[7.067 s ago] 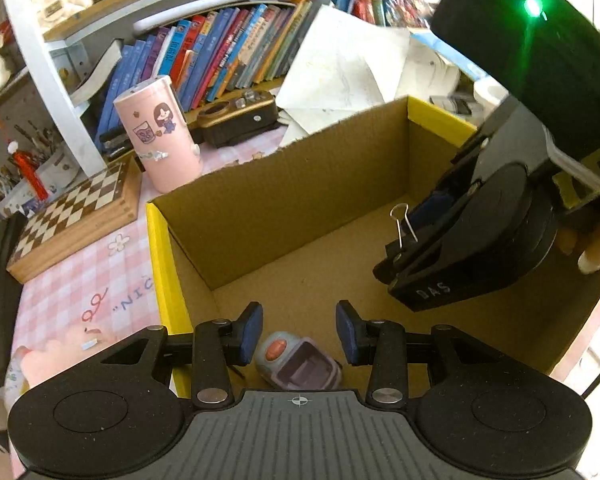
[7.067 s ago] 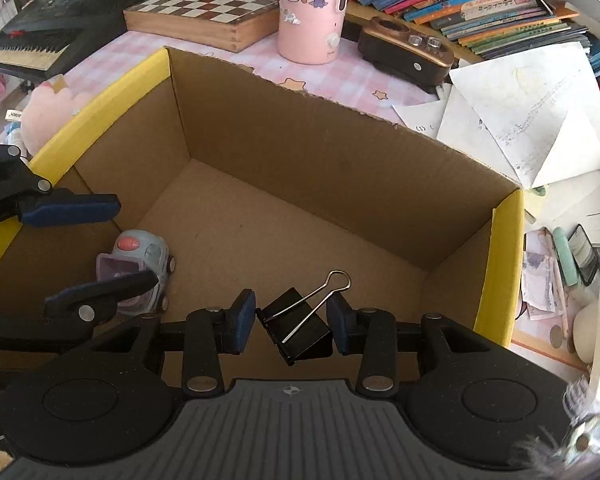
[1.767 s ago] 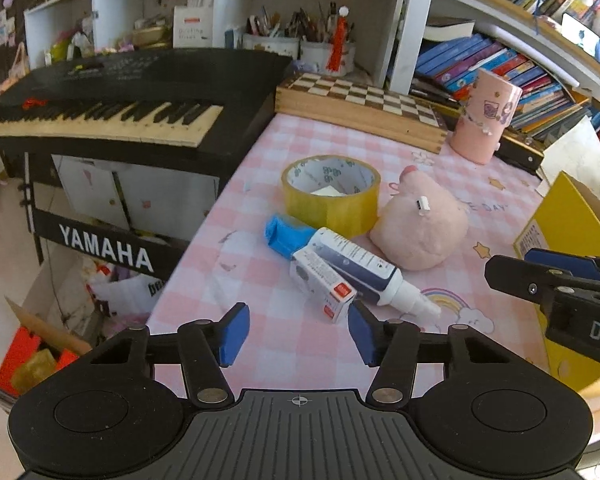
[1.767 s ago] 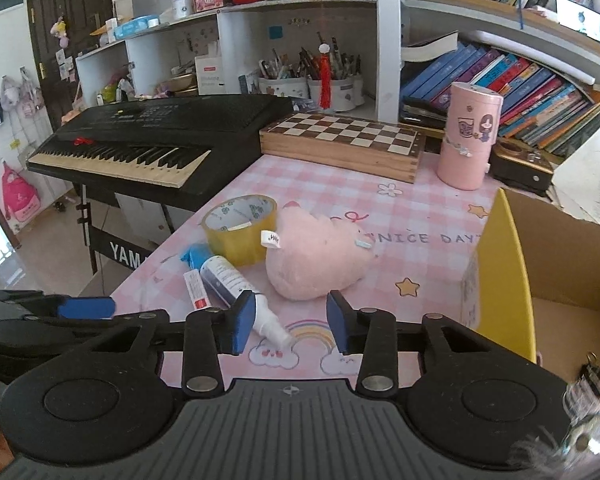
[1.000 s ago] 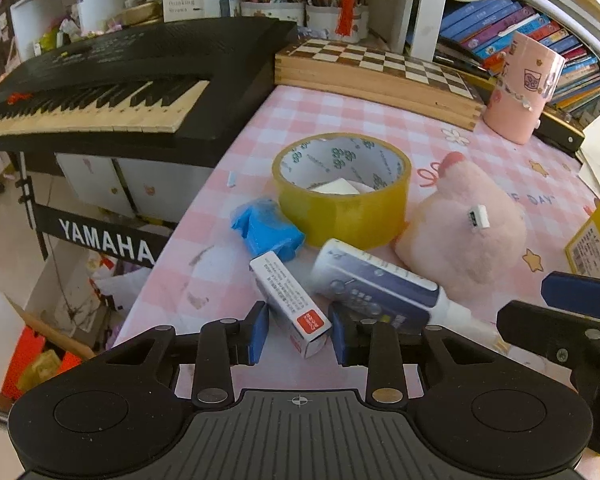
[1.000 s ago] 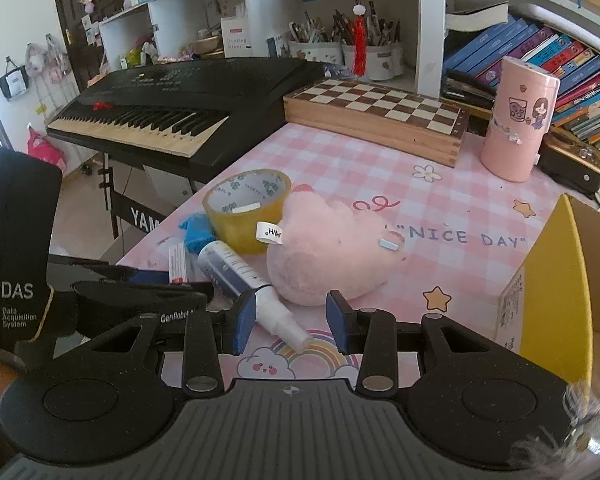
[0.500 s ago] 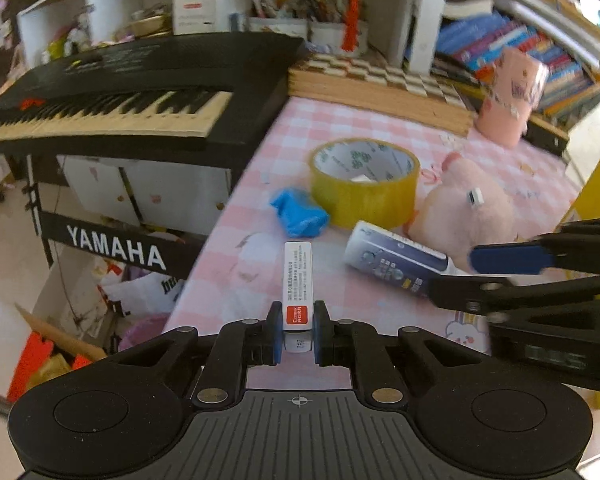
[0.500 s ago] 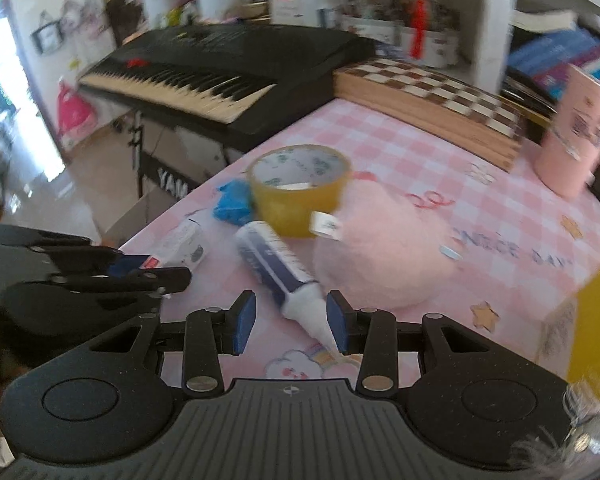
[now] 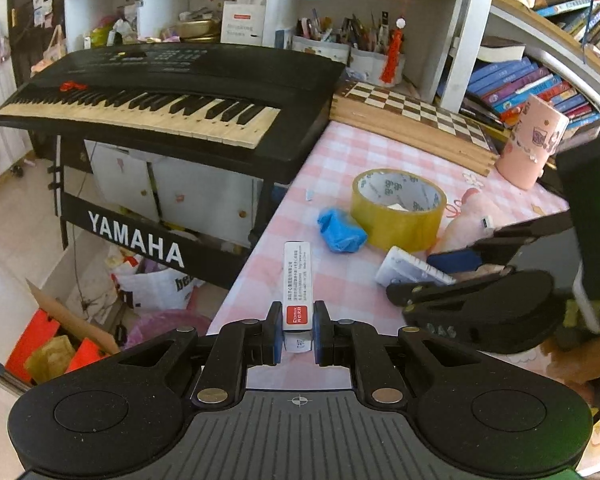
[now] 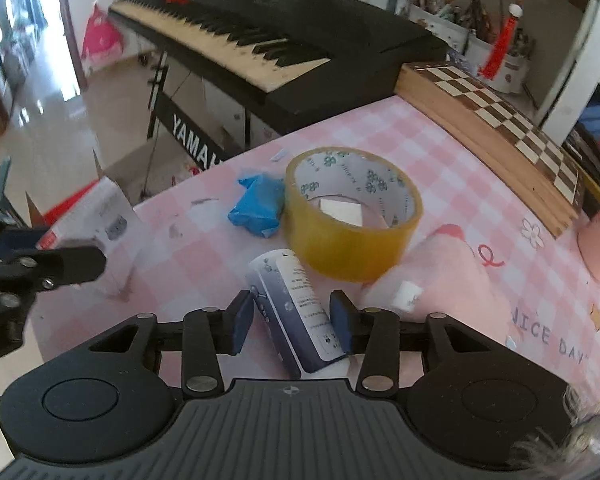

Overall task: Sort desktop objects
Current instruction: 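Grasp the white glue bottle with the right tool while the left holds the white-red box, then carry the glue bottle and white-red box with both tools toward the yellow box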

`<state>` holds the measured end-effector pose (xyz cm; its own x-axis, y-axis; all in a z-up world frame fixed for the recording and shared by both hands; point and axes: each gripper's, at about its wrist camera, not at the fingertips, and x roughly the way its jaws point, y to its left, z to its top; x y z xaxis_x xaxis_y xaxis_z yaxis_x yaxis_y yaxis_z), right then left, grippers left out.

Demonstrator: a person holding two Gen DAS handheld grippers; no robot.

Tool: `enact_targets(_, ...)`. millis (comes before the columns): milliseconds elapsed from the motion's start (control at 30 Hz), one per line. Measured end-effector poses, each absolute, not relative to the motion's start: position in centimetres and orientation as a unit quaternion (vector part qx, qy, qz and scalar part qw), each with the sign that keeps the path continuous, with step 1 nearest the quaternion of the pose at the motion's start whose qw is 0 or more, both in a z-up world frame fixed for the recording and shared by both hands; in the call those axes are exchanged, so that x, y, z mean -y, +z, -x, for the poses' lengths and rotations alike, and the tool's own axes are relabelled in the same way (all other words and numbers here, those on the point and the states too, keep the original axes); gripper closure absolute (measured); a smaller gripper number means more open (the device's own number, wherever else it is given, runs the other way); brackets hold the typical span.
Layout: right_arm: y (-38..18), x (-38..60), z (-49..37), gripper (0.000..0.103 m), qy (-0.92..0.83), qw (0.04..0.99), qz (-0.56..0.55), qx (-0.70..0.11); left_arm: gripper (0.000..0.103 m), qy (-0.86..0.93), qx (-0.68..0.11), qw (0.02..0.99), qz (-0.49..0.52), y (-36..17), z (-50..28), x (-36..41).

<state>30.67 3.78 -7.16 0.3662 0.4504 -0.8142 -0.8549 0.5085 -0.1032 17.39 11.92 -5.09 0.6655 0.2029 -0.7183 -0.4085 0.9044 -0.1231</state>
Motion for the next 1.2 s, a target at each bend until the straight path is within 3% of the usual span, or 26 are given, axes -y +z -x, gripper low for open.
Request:
enact_targets(133, -7.6, -3.6, -30.1, 0.072, 0.419, 0.769, 0.265, -0.403, 0.09, 0.166, -0.364, 0.906, 0.142, -4.7, -17.0, -11.9)
enact_targets(567, -7.6, -2.3, -29.0, 0.073, 0.378, 0.806, 0.181, -0.419, 0.09, 0.124, -0.346, 0.917, 0.155, -3.9, -15.1, -12.7)
enact_targets(1200, 2.0, 6.3, -20.9, 0.073, 0.285, 0.886, 0.04, -0.363, 0.09, 0.002, -0.286, 0.951, 0.118, 1.6, -10.8, -10.8)
